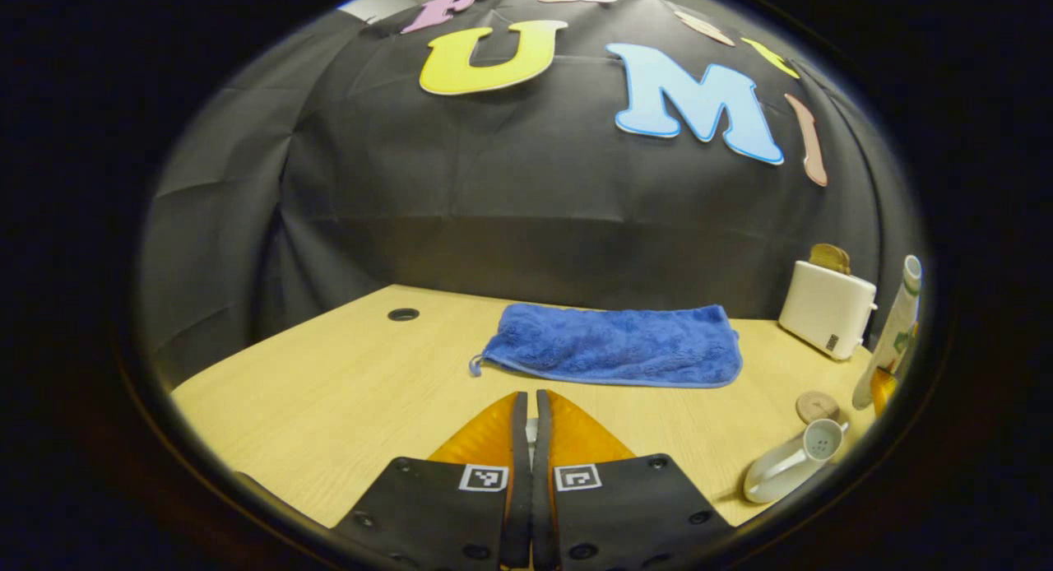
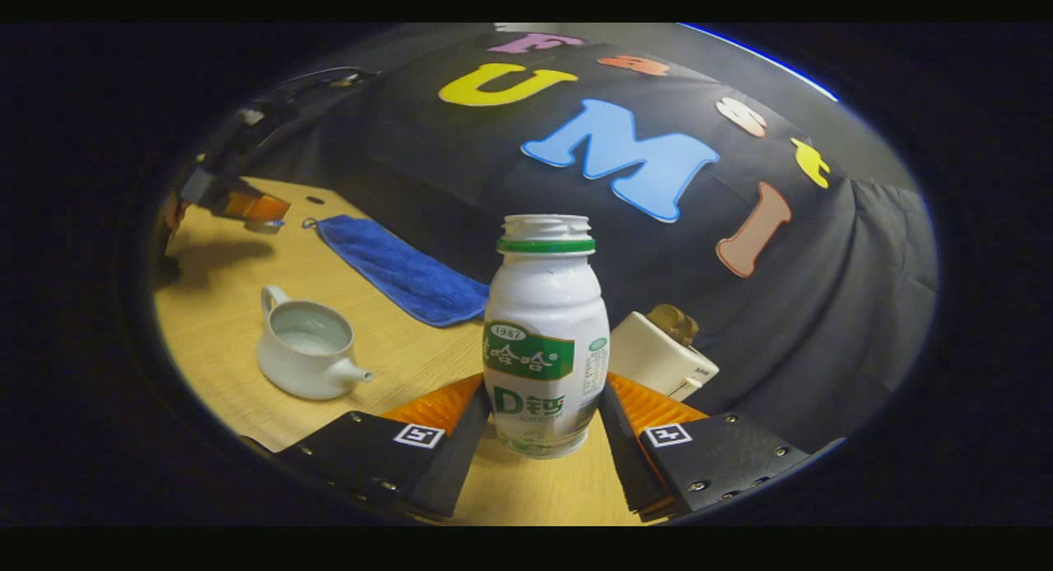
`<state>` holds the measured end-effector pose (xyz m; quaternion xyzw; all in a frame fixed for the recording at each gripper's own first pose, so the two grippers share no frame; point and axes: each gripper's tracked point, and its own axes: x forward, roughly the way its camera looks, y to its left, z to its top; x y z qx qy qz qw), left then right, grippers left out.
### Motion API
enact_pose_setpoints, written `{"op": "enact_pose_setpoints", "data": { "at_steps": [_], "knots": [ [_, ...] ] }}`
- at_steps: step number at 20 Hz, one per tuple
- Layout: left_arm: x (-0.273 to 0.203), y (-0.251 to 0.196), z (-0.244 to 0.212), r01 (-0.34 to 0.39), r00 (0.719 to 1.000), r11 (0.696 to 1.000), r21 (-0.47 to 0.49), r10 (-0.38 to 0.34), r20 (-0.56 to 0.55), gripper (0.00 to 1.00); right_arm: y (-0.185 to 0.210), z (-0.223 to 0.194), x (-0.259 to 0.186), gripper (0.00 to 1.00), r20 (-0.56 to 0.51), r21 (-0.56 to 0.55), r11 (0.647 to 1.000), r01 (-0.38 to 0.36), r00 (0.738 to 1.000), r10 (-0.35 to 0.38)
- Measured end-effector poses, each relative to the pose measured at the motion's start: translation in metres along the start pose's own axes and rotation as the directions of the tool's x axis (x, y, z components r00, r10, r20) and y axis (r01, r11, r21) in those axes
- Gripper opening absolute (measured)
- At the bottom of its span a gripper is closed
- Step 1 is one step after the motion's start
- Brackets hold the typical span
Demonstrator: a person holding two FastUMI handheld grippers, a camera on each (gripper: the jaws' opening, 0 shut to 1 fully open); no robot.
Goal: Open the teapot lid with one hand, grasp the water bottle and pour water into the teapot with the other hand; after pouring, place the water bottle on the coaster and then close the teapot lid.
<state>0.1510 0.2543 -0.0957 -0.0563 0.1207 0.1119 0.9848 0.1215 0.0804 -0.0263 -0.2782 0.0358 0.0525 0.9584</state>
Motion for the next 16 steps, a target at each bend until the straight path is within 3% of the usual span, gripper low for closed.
{"op": "enact_pose_setpoints", "data": {
  "at_steps": [5,9,13,14,16],
  "knots": [
    [-0.005,-0.028,0.005,0.066,0.998,0.997,0.038,-0.067,0.016,0.1,-0.015,-0.005,0.009,0.73,0.011,0.174,0.984,0.022,1.0,-0.024],
    [-0.015,-0.056,0.011,0.143,0.989,0.989,0.035,-0.144,0.028,0.06,-0.02,-0.008,0.003,0.73,0.013,0.279,0.96,-0.006,1.0,0.002],
    [-0.03,-0.107,0.013,0.295,0.954,0.955,0.027,-0.296,0.043,0.07,-0.033,-0.021,-0.004,0.74,0.008,0.3,0.954,0.007,1.0,-0.01],
    [-0.034,-0.12,0.013,0.33,0.942,0.943,0.04,-0.332,0.042,0.11,-0.033,-0.022,-0.004,0.74,0.003,0.302,0.953,0.009,1.0,-0.01],
    [-0.041,-0.141,0.014,0.375,0.924,0.924,0.071,-0.379,0.047,0.06,-0.029,-0.021,-0.005,0.74,0.001,0.318,0.948,-0.008,1.0,0.009]
  ]
}}
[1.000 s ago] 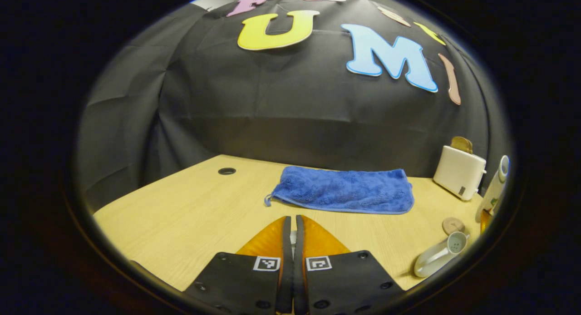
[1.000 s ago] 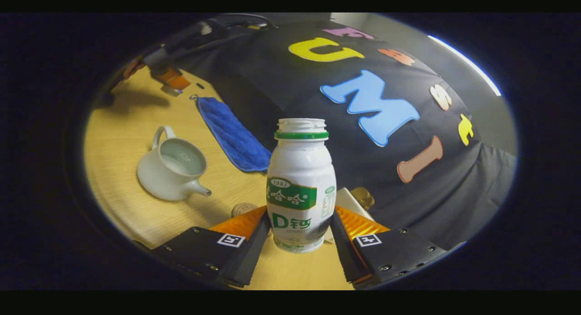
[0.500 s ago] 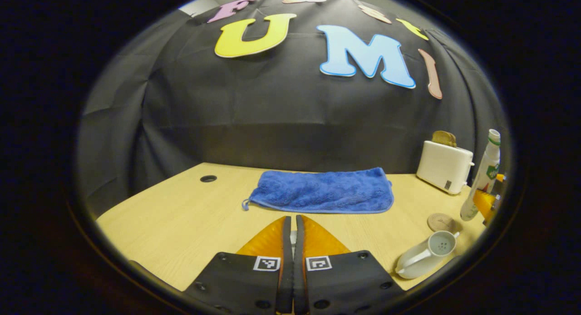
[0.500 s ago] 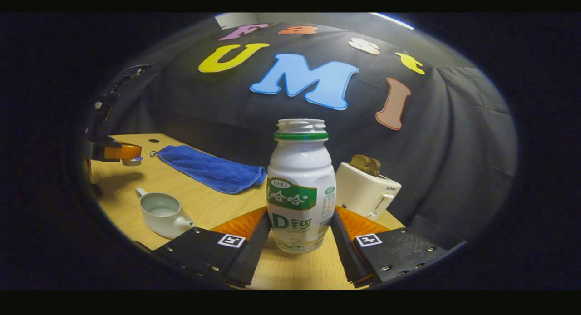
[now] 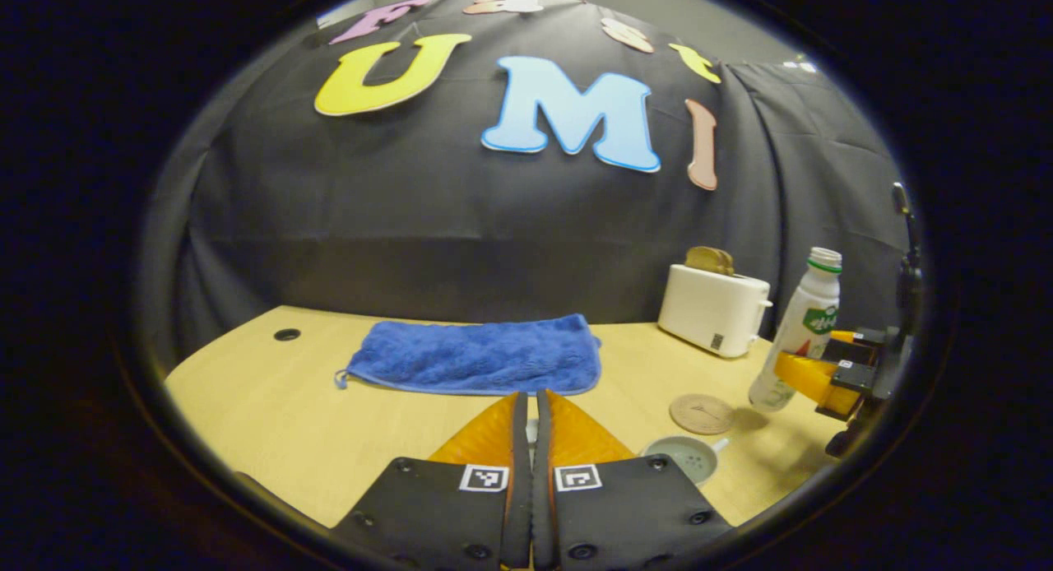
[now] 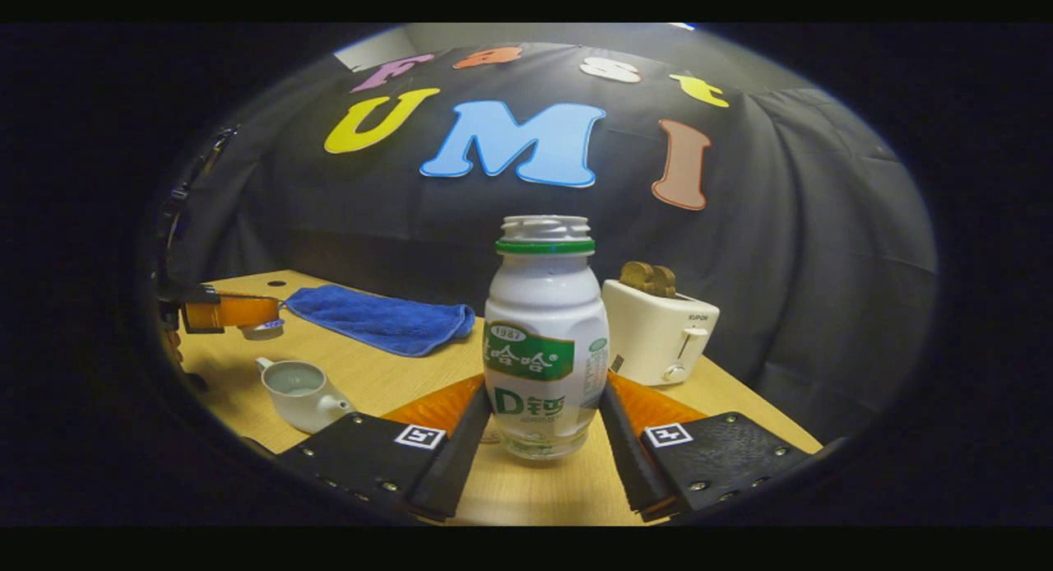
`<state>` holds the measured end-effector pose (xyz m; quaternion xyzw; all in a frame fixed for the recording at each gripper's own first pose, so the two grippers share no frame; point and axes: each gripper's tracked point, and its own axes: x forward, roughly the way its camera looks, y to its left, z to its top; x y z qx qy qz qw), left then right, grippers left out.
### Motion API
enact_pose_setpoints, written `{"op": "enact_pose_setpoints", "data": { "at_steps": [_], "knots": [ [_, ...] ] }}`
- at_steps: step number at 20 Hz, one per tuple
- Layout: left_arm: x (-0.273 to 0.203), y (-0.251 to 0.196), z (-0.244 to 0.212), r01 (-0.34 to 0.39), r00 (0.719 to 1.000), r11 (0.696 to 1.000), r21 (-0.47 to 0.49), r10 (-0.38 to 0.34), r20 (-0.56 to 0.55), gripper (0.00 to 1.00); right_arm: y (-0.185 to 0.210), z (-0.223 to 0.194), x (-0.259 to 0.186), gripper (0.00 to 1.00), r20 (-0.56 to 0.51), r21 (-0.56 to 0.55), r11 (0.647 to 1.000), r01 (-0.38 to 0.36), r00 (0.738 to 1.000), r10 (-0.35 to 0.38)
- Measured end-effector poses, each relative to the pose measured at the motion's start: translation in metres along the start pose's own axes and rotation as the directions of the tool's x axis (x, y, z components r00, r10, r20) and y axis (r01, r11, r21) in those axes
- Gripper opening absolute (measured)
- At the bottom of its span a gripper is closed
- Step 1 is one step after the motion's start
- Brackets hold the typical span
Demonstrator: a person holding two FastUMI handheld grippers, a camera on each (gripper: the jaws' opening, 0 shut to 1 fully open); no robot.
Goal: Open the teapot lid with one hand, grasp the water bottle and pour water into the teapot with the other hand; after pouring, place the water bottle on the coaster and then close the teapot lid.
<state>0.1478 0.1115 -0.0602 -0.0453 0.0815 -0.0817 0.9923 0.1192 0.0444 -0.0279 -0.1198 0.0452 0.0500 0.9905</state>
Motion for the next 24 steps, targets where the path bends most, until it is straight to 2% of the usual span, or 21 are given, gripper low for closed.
{"op": "enact_pose_setpoints", "data": {
  "at_steps": [1,2,3,4,5,7,9,13,15,16,19,20,21,23,24],
  "knots": [
    [-0.001,-0.009,0.002,0.026,1.0,1.0,0.008,-0.026,0.004,0.1,-0.002,-0.002,0.001,0.74,-0.002,0.0,1.0,-0.004,1.0,0.004],
    [-0.002,-0.021,0.003,0.057,0.998,0.998,0.011,-0.057,0.008,0.07,-0.001,-0.003,0.001,0.74,-0.001,-0.003,1.0,-0.008,1.0,0.008],
    [-0.003,-0.032,0.003,0.092,0.996,0.996,0.012,-0.092,0.014,0.11,-0.001,-0.002,0.001,0.74,-0.003,-0.003,1.0,-0.009,1.0,0.009],
    [-0.005,-0.042,0.004,0.124,0.992,0.992,0.015,-0.124,0.019,0.07,-0.001,-0.002,0.001,0.74,-0.004,-0.002,1.0,-0.01,1.0,0.01],
    [-0.006,-0.05,0.004,0.15,0.988,0.988,0.021,-0.151,0.022,0.07,-0.001,-0.004,0.002,0.74,-0.006,-0.003,1.0,-0.008,1.0,0.008],
    [-0.006,-0.062,0.002,0.175,0.984,0.984,0.038,-0.176,0.019,0.06,-0.001,-0.004,0.002,0.74,-0.007,-0.004,1.0,-0.003,1.0,0.003],
    [-0.007,-0.07,-0.001,0.197,0.98,0.979,0.048,-0.198,0.015,0.11,-0.002,-0.004,0.001,0.74,-0.007,-0.006,1.0,0.002,1.0,-0.002],
    [-0.011,-0.086,0.0,0.246,0.968,0.964,0.105,-0.25,0.028,0.1,-0.002,-0.005,0.001,0.74,-0.011,-0.008,1.0,0.009,1.0,-0.009],
    [-0.013,-0.094,-0.003,0.26,0.964,0.956,0.135,-0.265,0.02,0.06,-0.003,-0.005,0.001,0.73,-0.012,-0.009,1.0,0.01,1.0,-0.01],
    [-0.012,-0.097,-0.005,0.259,0.964,0.954,0.149,-0.265,0.018,0.1,-0.003,-0.006,0.001,0.74,-0.013,-0.008,1.0,0.011,1.0,-0.011],
    [-0.011,-0.102,-0.013,0.267,0.963,0.947,0.178,-0.27,-0.005,0.1,-0.003,-0.006,0.001,0.73,-0.014,-0.01,1.0,0.014,1.0,-0.014],
    [-0.01,-0.102,-0.012,0.265,0.963,0.947,0.183,-0.269,0.001,0.06,-0.003,-0.006,0.001,0.73,-0.014,-0.011,1.0,0.014,1.0,-0.015],
    [-0.011,-0.101,-0.01,0.265,0.963,0.947,0.184,-0.269,-0.001,0.1,-0.003,-0.005,0.001,0.73,-0.014,-0.011,1.0,0.014,1.0,-0.015],
    [-0.009,-0.098,-0.012,0.256,0.966,0.949,0.184,-0.26,-0.001,0.1,-0.003,-0.005,0.001,0.74,-0.013,-0.012,1.0,0.013,1.0,-0.013],
    [-0.007,-0.097,-0.013,0.251,0.967,0.951,0.183,-0.254,-0.006,0.06,-0.003,-0.006,0.001,0.74,-0.013,-0.013,1.0,0.012,1.0,-0.012]
  ]
}}
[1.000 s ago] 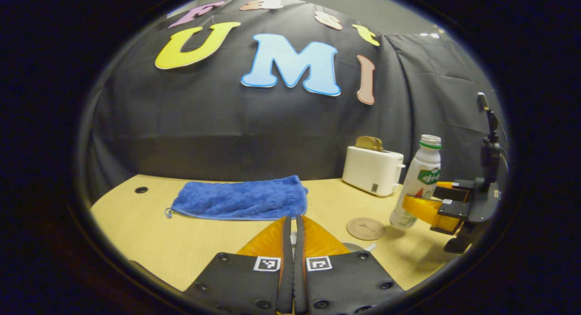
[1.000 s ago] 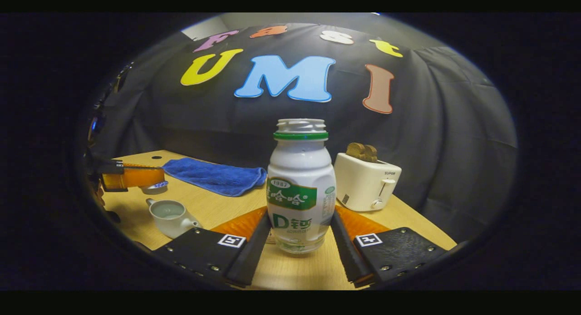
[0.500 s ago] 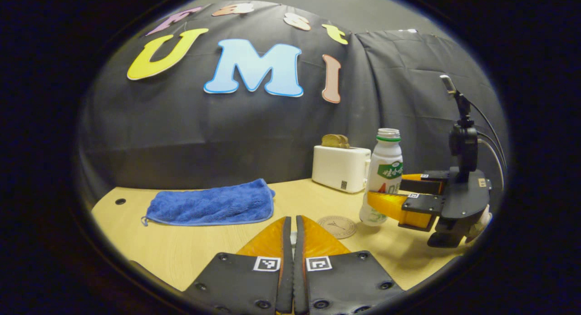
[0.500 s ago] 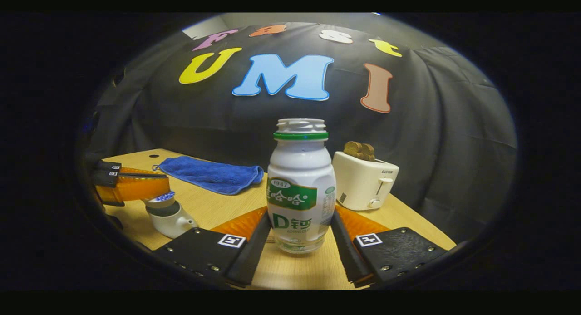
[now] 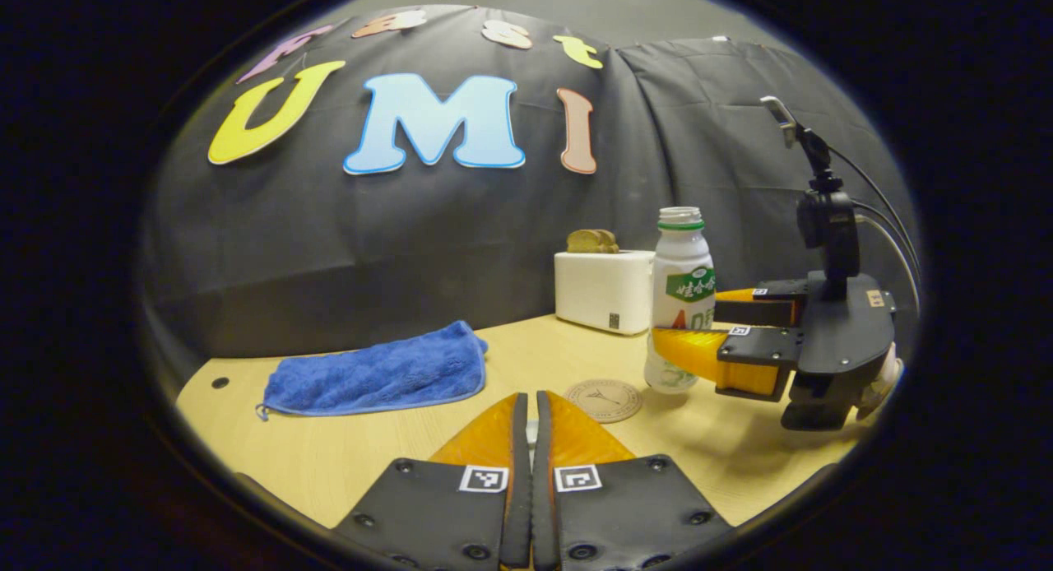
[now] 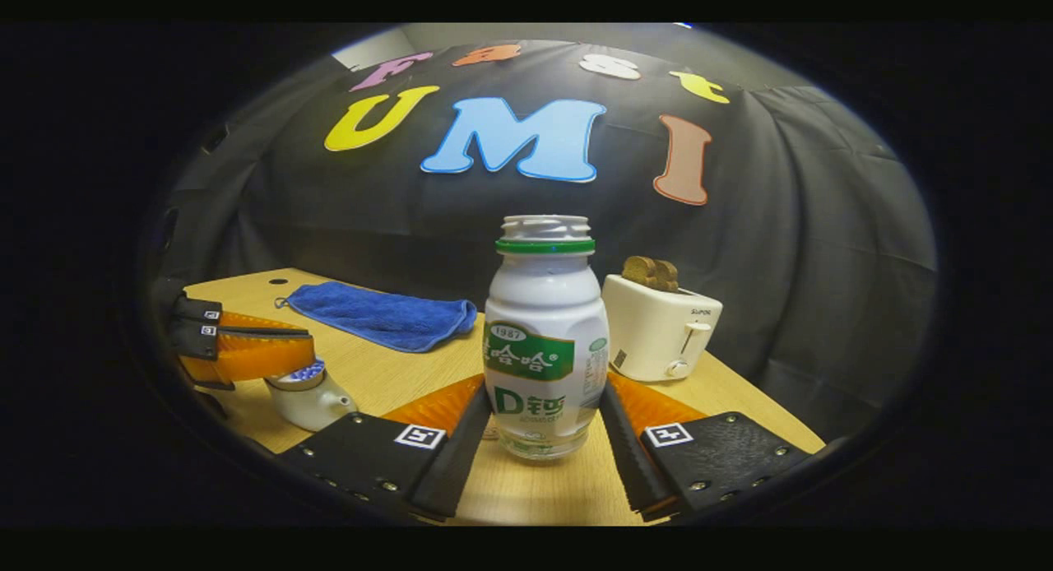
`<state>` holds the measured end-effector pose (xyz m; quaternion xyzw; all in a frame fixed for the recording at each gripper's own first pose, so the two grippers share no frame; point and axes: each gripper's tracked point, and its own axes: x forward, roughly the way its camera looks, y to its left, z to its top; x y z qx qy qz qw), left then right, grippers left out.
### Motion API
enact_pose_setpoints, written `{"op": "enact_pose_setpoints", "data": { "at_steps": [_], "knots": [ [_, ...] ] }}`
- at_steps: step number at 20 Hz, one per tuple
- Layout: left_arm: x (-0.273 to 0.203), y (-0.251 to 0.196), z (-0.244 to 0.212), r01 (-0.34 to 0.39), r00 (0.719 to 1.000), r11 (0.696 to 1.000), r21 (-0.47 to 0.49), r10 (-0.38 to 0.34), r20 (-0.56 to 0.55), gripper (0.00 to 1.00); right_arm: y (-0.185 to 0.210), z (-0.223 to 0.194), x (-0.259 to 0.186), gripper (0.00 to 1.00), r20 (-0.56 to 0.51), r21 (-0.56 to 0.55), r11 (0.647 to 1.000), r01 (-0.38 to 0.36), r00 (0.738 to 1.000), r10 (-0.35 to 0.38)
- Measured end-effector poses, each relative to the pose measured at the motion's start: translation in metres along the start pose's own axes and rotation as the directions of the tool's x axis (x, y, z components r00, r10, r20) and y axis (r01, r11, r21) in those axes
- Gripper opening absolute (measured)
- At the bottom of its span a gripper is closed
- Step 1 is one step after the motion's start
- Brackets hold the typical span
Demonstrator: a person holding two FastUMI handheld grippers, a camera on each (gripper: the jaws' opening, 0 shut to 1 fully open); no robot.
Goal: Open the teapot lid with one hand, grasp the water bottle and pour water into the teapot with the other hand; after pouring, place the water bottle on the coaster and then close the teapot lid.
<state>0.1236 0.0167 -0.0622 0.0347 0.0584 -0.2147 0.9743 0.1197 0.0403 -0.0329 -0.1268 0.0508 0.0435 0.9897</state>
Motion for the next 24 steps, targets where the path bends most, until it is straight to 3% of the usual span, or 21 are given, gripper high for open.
{"op": "enact_pose_setpoints", "data": {
  "at_steps": [2,5,8,9,10,12,16,17,18,20,21,24],
  "knots": [
    [0.001,0.0,-0.003,-0.001,1.0,1.0,-0.003,0.001,-0.011,0.1,0.0,0.0,0.0,0.73,-0.001,-0.001,1.0,-0.002,1.0,0.002],
    [0.002,-0.001,-0.004,-0.006,1.0,1.0,0.01,0.006,-0.011,0.07,0.0,0.0,0.0,0.73,-0.002,-0.001,1.0,-0.001,1.0,0.001],
    [0.002,-0.001,-0.003,-0.005,1.0,1.0,0.011,0.005,-0.012,0.14,0.0,-0.001,0.0,0.74,-0.005,-0.003,1.0,-0.003,1.0,0.003],
    [0.002,-0.001,-0.003,-0.006,1.0,1.0,0.012,0.006,-0.014,0.11,0.0,-0.001,0.0,0.74,-0.005,-0.002,1.0,-0.003,1.0,0.003],
    [0.002,-0.001,-0.003,-0.005,1.0,1.0,0.013,0.005,-0.015,0.17,0.001,-0.001,0.0,0.74,-0.006,-0.002,1.0,-0.005,1.0,0.005],
    [0.002,-0.001,-0.003,-0.005,1.0,1.0,0.011,0.006,-0.017,0.15,0.001,-0.002,0.0,0.74,-0.008,-0.003,1.0,-0.006,1.0,0.006],
    [0.003,0.001,-0.004,-0.01,1.0,1.0,0.002,0.01,-0.021,0.28,0.001,0.0,0.0,0.73,-0.006,-0.003,1.0,-0.006,1.0,0.006],
    [0.002,0.001,-0.003,-0.011,1.0,1.0,-0.003,0.011,-0.014,0.28,0.001,-0.001,-0.001,0.73,-0.004,-0.001,1.0,-0.006,1.0,0.006],
    [0.001,0.003,0.0,-0.013,1.0,1.0,-0.012,0.013,-0.006,0.21,0.001,0.0,0.0,0.73,-0.004,0.0,1.0,-0.006,1.0,0.006],
    [-0.001,0.011,0.007,-0.033,0.999,0.999,-0.026,0.033,0.016,0.22,0.001,-0.001,0.0,0.74,-0.006,0.0,1.0,-0.008,1.0,0.008],
    [-0.002,0.016,0.01,-0.047,0.998,0.998,-0.036,0.048,0.028,0.26,0.001,-0.001,0.0,0.73,-0.007,0.004,1.0,-0.011,1.0,0.011],
    [-0.009,0.036,0.019,-0.088,0.994,0.992,-0.089,0.094,0.06,0.22,0.003,-0.002,0.0,0.74,-0.009,0.014,1.0,-0.021,1.0,0.021]
  ]
}}
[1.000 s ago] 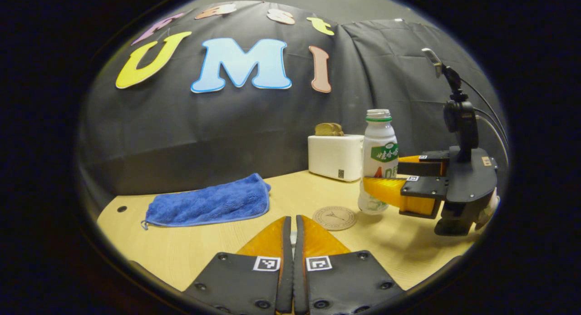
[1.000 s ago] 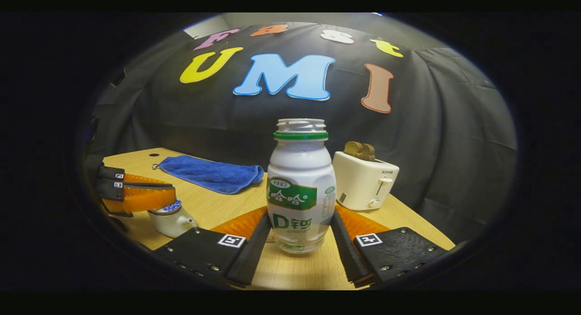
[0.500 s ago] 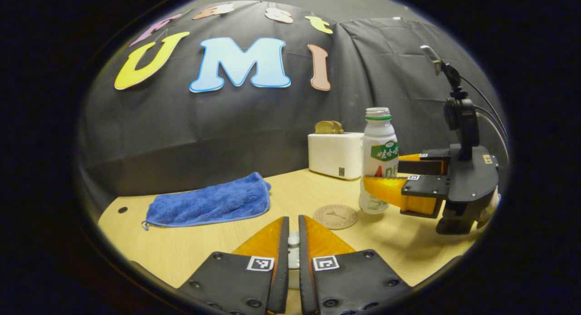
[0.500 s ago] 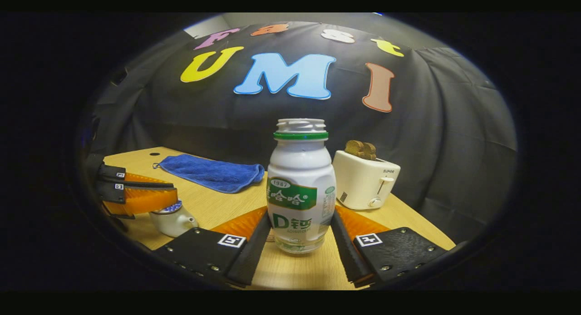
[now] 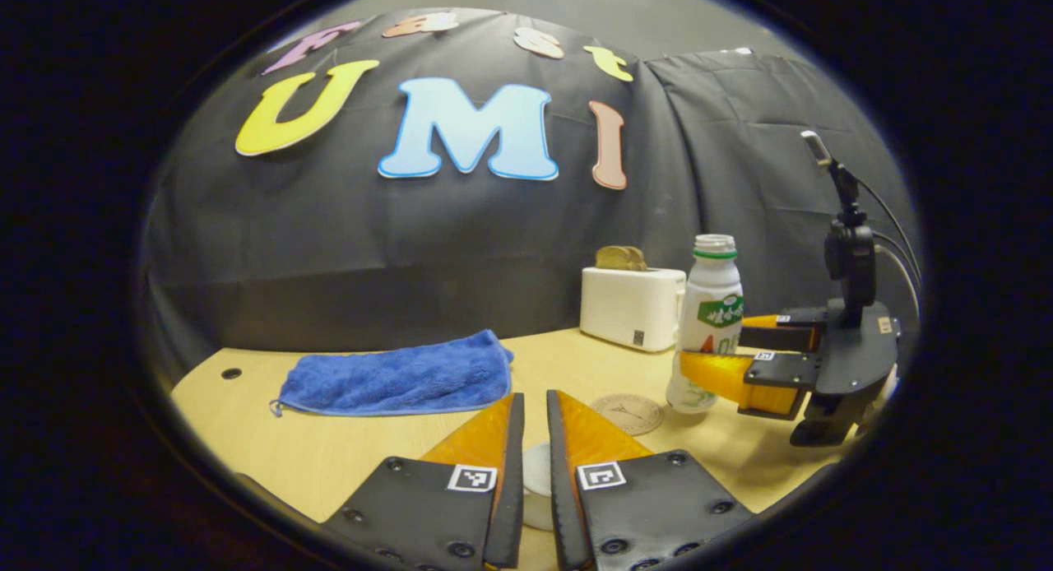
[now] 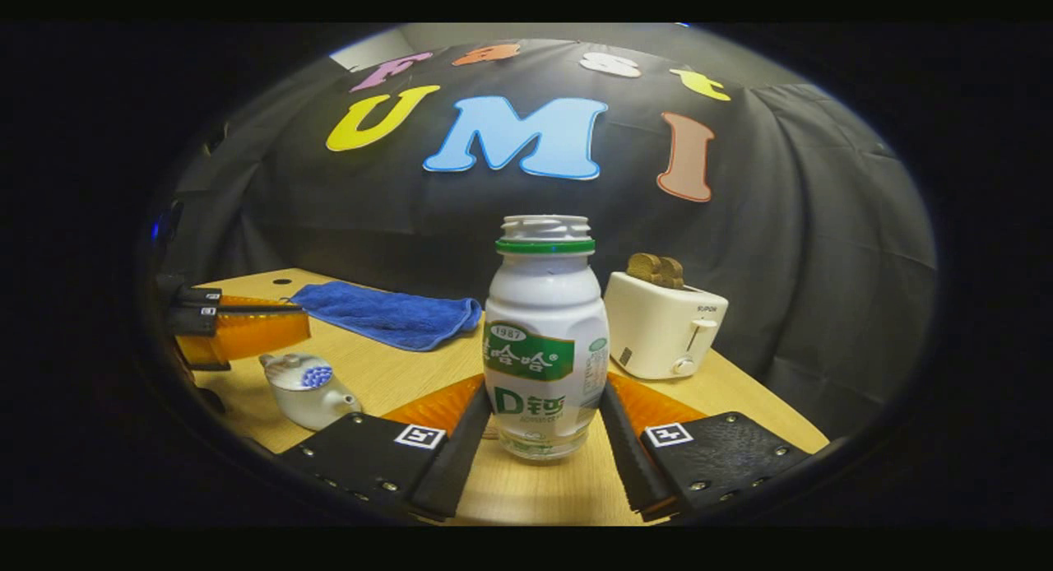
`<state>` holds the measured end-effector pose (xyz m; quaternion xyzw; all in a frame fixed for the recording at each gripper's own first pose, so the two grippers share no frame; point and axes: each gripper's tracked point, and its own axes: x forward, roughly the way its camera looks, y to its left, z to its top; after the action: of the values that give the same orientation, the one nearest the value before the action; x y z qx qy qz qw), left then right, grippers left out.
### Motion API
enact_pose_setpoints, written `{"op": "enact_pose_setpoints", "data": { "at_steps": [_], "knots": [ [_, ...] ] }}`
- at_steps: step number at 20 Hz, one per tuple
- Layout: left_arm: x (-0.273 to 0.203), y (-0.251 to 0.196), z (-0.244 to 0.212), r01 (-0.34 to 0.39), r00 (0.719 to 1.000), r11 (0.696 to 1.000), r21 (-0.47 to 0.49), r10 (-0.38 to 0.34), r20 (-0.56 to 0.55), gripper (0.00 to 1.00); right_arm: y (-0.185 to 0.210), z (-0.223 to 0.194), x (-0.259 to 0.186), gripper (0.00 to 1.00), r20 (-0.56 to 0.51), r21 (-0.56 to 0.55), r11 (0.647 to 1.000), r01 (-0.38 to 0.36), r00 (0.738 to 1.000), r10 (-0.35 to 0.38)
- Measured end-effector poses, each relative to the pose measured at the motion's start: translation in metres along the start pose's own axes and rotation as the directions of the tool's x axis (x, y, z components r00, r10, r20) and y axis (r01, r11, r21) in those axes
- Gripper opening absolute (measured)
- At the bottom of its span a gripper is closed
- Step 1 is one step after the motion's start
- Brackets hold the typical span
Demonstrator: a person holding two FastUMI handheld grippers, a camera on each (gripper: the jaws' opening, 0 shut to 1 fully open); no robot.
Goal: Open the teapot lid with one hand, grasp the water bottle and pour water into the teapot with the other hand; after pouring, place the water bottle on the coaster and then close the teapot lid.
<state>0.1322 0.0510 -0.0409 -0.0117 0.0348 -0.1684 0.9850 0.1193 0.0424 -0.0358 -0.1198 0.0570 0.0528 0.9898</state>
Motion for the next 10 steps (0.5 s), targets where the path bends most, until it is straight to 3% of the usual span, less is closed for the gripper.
{"op": "enact_pose_setpoints", "data": {
  "at_steps": [1,2,4,5,6,7,10],
  "knots": [
    [-0.001,0.007,0.003,-0.013,1.0,1.0,-0.017,0.013,0.006,0.22,0.001,0.0,0.001,0.74,-0.002,0.003,1.0,-0.005,1.0,0.005],
    [-0.003,0.013,0.004,-0.028,1.0,0.999,-0.037,0.029,0.012,0.31,0.002,-0.002,0.001,0.74,-0.005,0.009,1.0,-0.013,1.0,0.013],
    [-0.004,0.03,0.006,-0.067,0.997,0.995,-0.069,0.069,0.021,0.31,0.007,-0.004,0.003,0.73,-0.007,0.026,0.999,-0.037,0.999,0.037],
    [-0.005,0.039,0.007,-0.088,0.996,0.993,-0.082,0.09,0.024,0.21,0.009,-0.005,0.003,0.74,-0.009,0.033,0.998,-0.047,0.999,0.047],
    [-0.006,0.047,0.006,-0.107,0.994,0.99,-0.094,0.11,0.026,0.21,0.013,-0.005,0.002,0.74,-0.009,0.038,0.998,-0.054,0.998,0.054],
    [-0.007,0.055,0.005,-0.124,0.992,0.987,-0.103,0.127,0.025,0.3,0.015,-0.004,0.001,0.74,-0.005,0.046,0.997,-0.06,0.998,0.06],
    [-0.01,0.073,0.002,-0.166,0.985,0.98,-0.113,0.17,0.02,0.2,0.018,0.0,0.004,0.74,0.005,0.078,0.994,-0.079,0.997,0.079]
  ]
}}
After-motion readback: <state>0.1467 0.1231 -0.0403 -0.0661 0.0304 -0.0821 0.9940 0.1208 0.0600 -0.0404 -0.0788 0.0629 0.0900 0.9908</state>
